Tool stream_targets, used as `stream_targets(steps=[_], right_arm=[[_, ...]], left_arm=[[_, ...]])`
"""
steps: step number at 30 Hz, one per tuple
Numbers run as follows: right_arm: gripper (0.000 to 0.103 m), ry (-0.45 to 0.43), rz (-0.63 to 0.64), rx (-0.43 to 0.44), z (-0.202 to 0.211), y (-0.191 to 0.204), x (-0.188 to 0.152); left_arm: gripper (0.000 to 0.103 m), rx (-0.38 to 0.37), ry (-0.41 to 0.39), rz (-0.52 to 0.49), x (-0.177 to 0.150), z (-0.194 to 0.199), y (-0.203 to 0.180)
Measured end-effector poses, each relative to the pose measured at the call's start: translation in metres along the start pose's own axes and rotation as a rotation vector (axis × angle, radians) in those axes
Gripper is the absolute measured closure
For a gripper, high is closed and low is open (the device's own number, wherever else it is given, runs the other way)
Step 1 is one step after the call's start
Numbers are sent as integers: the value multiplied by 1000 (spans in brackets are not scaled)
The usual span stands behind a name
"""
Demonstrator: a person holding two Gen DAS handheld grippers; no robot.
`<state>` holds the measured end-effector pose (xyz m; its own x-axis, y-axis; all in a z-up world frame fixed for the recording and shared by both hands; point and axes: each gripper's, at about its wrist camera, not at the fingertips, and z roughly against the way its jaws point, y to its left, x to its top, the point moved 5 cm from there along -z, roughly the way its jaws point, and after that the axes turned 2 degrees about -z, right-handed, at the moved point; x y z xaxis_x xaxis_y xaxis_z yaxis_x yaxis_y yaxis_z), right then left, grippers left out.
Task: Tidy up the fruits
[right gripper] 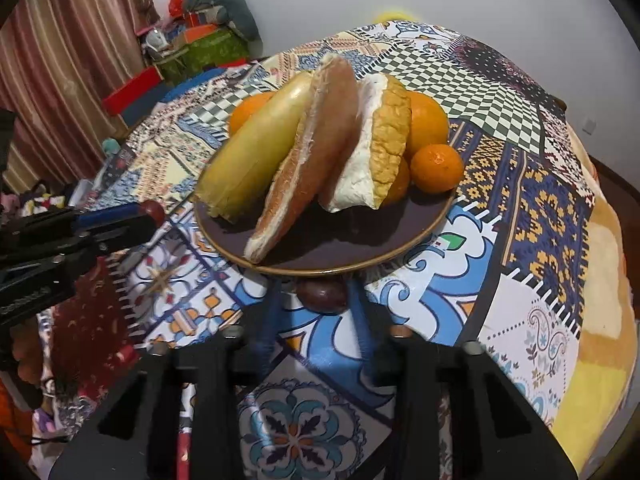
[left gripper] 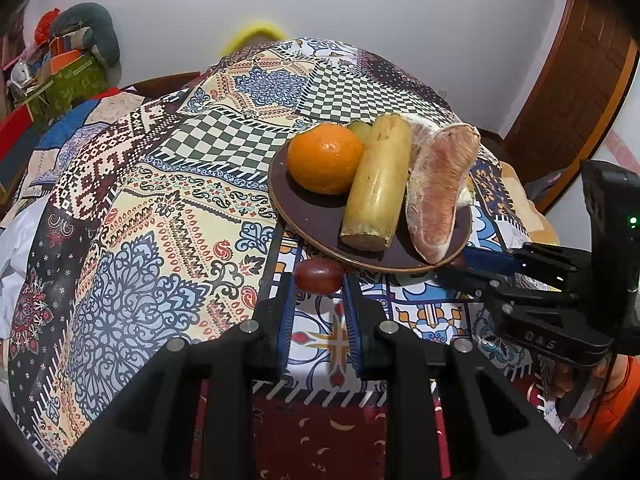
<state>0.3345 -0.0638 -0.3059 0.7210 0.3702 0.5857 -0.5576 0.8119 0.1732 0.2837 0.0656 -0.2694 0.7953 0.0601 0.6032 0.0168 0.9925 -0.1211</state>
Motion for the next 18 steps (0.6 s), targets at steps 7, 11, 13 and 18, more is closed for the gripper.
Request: stream_targets(steps=[7,11,13,18], right_arm=[[81,-20,12,-2,10,0,-5],[81,-40,2,2,20,-4,-4],[81,-55,-6,8,26,-6,-2],[81,-92,-10,6,34,-9,7]], left_arm=[[80,-8,-10,-3,5,-1,0],[80,-19,-25,-14,9,3,-6],[80,-24,-33,-20,12,4,-9],[80,-15,-47,-26,20,4,-11]])
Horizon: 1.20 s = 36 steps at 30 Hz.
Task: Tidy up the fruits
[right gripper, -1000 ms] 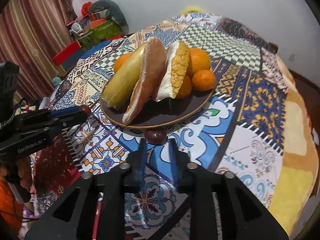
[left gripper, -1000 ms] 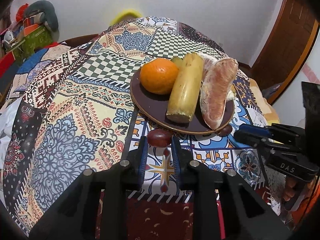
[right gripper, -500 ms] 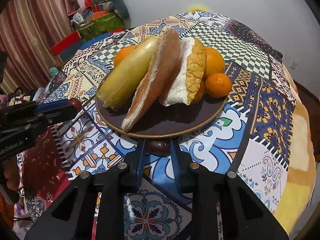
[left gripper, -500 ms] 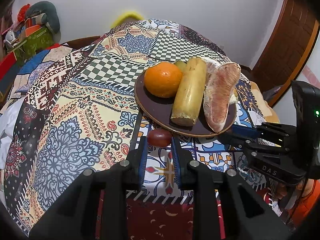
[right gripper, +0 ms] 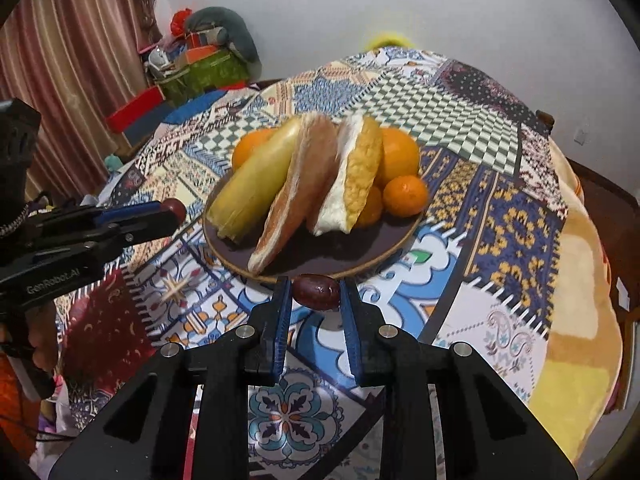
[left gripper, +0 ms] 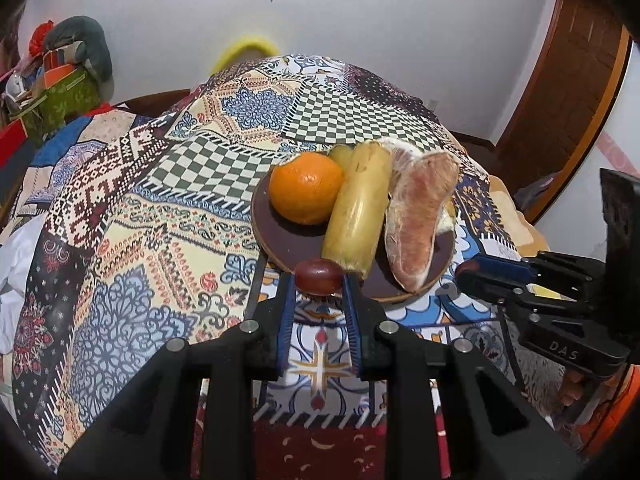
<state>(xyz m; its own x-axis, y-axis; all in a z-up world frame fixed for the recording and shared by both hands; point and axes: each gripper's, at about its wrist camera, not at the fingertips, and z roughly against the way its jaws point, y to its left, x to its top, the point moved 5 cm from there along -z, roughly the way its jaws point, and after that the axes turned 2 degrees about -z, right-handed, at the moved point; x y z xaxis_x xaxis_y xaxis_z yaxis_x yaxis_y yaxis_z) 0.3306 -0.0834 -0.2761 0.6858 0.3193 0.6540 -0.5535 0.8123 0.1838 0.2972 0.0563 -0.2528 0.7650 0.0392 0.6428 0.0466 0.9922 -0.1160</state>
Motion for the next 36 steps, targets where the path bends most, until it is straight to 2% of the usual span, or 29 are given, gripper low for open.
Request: stream_targets(steps=[6,17,21,26,30,36], right_arm=[[81,-16,-3,2,-5,-1,10],[80,9,9,12,-22,-3,11],[75,8,6,13,-22,-4,12],[74,-16,-13,16,-9,-5,14],[74,-59,-23,12,14,-5,17],[74,-205,-29,-15,79,0,32]], left_arm=[[80,19,-3,23,13,-11,10],[79,13,29,45,17,-33,15],[78,11,32,50,18,-33,16],[78,13,5,49,19,-17,13],[78,13,-49,43,24,11,5],[78,17,-161,8,35,67,-14]])
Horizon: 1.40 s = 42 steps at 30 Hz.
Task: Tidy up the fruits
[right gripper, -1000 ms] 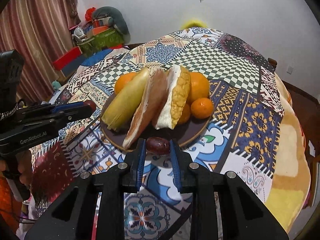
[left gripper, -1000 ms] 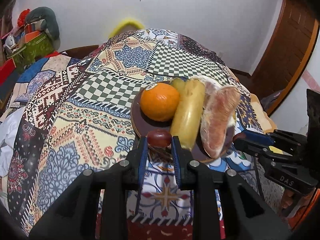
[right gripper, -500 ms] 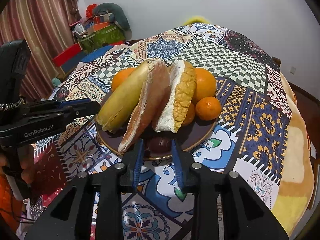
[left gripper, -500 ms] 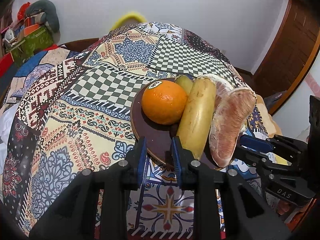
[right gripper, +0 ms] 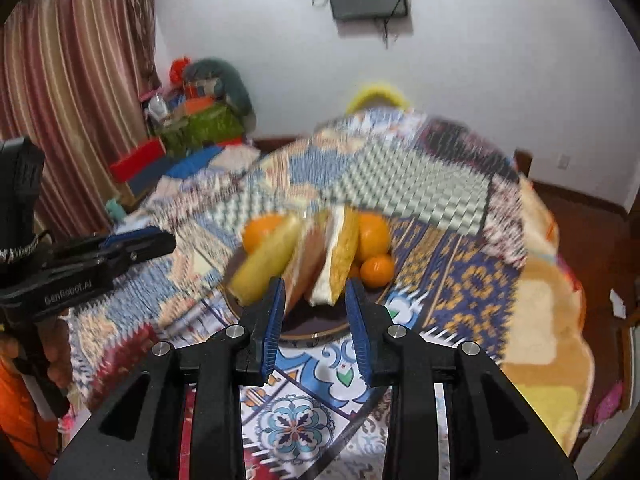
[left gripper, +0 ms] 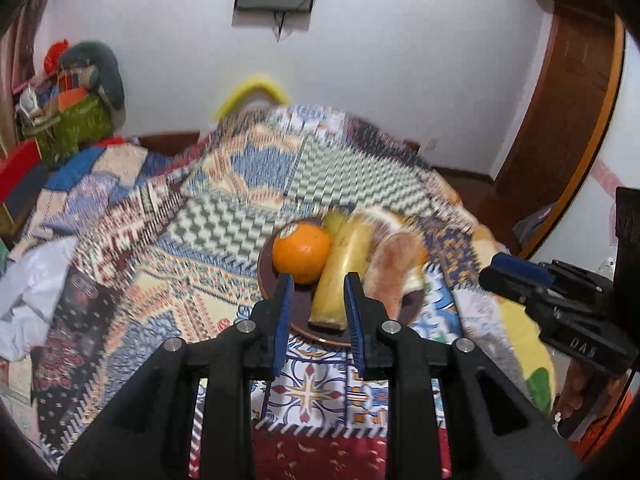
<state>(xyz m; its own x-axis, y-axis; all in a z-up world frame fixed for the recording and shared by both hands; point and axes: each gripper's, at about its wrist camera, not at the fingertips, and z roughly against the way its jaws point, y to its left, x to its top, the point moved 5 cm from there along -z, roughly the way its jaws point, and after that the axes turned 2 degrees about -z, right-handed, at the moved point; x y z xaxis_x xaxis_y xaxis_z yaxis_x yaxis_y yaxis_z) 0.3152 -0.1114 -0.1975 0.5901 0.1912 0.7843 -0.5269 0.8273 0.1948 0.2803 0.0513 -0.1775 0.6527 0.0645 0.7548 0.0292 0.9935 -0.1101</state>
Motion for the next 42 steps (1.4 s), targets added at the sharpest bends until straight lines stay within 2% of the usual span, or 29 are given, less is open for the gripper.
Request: stream_targets(steps=[9,13,16,20,24,26,30,33,37,39,41,42], right_arm=[[74,-233,43,-19,98,27,32],[73,-318,65,-12,132,45,37],[64,-370,77,-12,152,54,39],[43,-435,67,-29,172,61,40],[35,-476,65,-43,181,63,40],[27,-486,63,-45,183,65,40],[25,-500,65,-54,189,68,36],[22,-502,70,-58,191,70,30],[15,-509,74,-74,192,71,28],[10,-508,73,-80,193,71,26],[0,-514,67,-90,193,71,25],[0,-520,65,-96,194,72,25]], left_arm=[[77,-12,-211,-25,24,100,-28],[72,7,-301,-51,28,139,-41],[65,20,-361,-70,28,167,-49],[51,37,-439,-68,27,198,-54],[42,53,-479,-75,24,217,-57],[35,60,-490,-77,23,223,-58],[28,77,-503,-81,20,229,-59],[16,81,-511,-77,19,230,-60],[12,92,-523,-83,16,235,-63],[8,91,-523,-84,15,235,-65],[6,95,-527,-83,14,236,-65],[6,98,-529,-84,14,236,-64]])
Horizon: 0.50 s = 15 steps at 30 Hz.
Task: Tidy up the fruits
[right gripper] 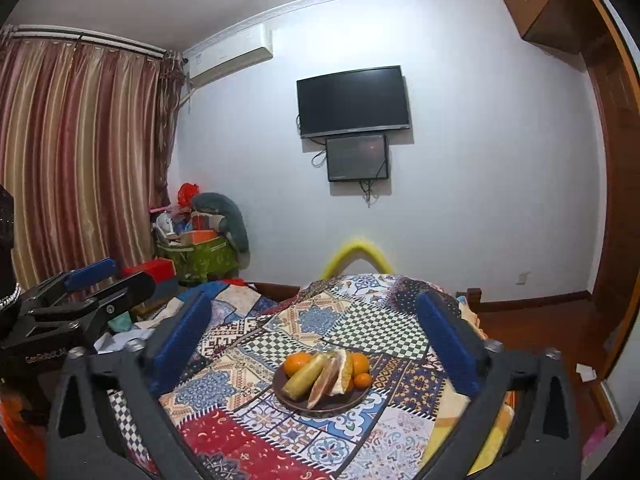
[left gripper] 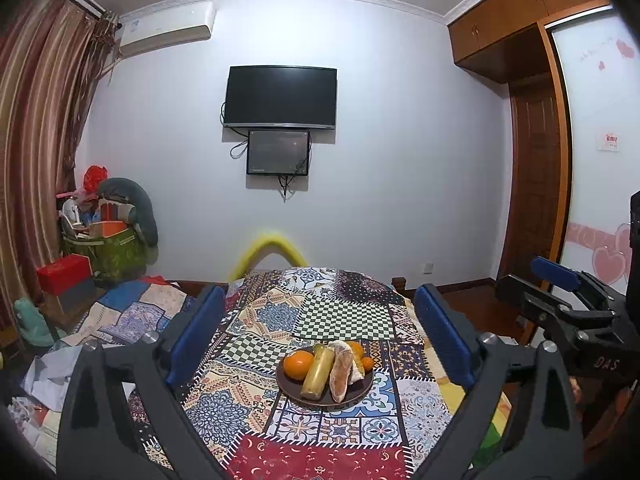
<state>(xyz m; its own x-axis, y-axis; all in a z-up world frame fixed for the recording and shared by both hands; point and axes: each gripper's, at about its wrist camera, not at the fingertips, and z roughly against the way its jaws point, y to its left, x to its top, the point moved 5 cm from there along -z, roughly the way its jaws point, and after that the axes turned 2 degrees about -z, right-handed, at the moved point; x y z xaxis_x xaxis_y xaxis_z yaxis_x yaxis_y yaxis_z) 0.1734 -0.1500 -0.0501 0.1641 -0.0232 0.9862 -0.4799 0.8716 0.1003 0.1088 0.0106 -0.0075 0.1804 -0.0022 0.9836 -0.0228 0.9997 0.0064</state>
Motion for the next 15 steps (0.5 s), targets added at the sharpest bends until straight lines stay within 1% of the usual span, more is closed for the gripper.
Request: stream_targets(steps=[3,15], right_arm=[[0,5,3,-4,-2,0,-1],[0,4,-1,-10,2,-2,-3]], left_arm=[[2,-1,-2,4,-1,1,-1],[2,-9,1,6,-1,2,-1]])
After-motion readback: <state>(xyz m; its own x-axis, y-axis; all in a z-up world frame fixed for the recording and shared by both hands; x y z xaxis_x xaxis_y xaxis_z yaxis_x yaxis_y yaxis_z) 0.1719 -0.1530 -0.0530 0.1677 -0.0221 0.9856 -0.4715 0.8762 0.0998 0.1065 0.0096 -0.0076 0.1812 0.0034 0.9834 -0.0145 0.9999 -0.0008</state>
